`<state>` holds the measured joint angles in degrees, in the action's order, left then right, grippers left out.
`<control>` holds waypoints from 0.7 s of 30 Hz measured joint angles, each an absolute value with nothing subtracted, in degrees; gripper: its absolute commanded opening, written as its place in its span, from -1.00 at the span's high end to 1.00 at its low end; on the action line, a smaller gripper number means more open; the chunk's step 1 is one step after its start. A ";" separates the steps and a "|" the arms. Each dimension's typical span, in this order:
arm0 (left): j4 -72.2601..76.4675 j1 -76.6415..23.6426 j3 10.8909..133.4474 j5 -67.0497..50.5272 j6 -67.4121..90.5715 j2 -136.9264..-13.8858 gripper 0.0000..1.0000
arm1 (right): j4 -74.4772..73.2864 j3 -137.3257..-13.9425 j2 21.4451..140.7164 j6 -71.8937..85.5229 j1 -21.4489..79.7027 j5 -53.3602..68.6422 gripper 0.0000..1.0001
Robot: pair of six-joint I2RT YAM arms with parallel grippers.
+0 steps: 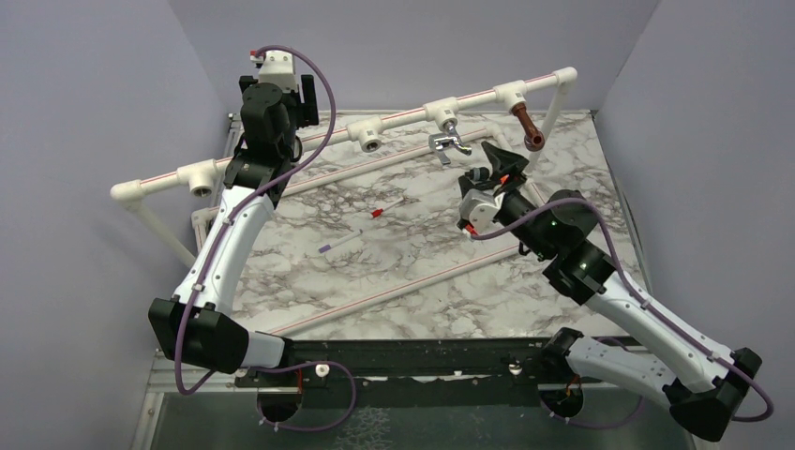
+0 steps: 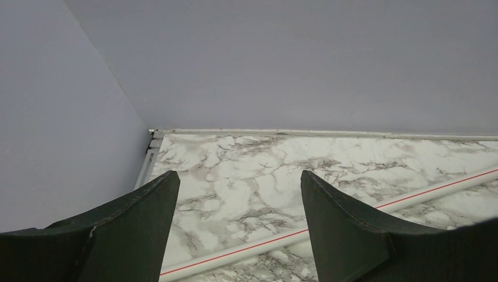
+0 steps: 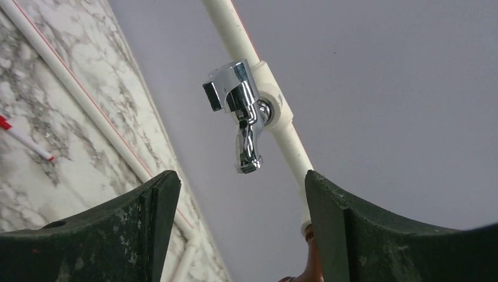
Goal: Install the water faucets
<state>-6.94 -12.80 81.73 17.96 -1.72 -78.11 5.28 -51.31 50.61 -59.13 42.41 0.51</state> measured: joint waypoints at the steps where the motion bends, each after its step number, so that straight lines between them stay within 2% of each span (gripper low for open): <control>1: -6.94 -12.80 81.73 17.82 -1.67 -78.11 -0.55 | 7.09 -51.27 51.81 -63.55 42.41 0.54 -0.62; 12: -4.01 -12.80 79.72 16.97 0.47 -76.51 -0.65 | 17.30 -50.94 57.98 -75.07 42.50 0.62 -0.52; 21: -0.23 -12.80 76.47 16.16 4.29 -72.93 -0.66 | 21.78 -50.96 63.00 -78.32 42.59 0.75 -0.35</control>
<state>-0.23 -12.80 76.47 16.16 4.29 -72.93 21.78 -50.96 63.00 -78.32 42.59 0.75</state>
